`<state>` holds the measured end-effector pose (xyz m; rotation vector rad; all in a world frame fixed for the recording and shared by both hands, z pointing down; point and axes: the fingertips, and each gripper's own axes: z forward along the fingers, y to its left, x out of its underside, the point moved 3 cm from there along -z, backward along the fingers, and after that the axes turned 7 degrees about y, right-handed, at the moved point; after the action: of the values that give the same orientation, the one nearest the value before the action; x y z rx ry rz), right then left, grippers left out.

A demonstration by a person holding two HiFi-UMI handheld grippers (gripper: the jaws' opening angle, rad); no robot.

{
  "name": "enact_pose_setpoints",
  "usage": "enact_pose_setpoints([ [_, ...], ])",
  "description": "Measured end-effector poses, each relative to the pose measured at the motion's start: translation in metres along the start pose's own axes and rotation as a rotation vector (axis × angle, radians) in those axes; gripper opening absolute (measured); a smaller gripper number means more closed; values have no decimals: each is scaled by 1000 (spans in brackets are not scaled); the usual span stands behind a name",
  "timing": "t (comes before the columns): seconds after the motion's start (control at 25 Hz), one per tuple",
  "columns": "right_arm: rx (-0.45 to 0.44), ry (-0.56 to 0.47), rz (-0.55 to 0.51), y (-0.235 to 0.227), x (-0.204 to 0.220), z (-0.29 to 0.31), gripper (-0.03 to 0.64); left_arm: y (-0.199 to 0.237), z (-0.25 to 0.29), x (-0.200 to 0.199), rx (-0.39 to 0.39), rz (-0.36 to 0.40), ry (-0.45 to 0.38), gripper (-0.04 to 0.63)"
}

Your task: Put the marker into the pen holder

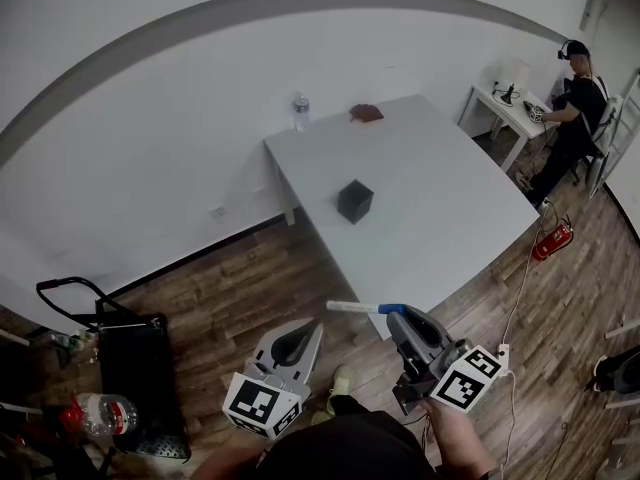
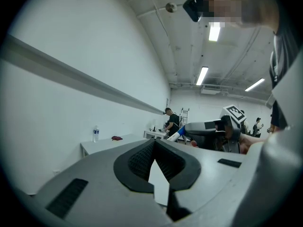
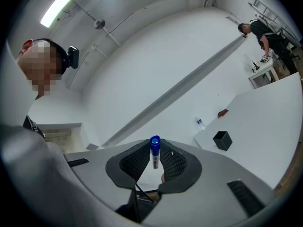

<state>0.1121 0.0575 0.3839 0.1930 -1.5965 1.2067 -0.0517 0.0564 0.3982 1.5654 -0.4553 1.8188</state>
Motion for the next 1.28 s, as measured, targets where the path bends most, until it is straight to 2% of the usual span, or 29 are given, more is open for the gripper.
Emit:
enact_pose_setpoints([
  [0.44,-57,7,1,-49,-50,50,69,36,59,-30,-62,14,7,6],
  [0.72,-64,23,25,-71,-60,80,69,59,83,-39,-77,13,27,6],
  [0.92,-27,15,26,-86,-68,100,69,83,106,-44,-44,10,24,6],
  [1.28,91,-57,23,-116,-96,149,69,143,150,-62,75,35,14,6],
])
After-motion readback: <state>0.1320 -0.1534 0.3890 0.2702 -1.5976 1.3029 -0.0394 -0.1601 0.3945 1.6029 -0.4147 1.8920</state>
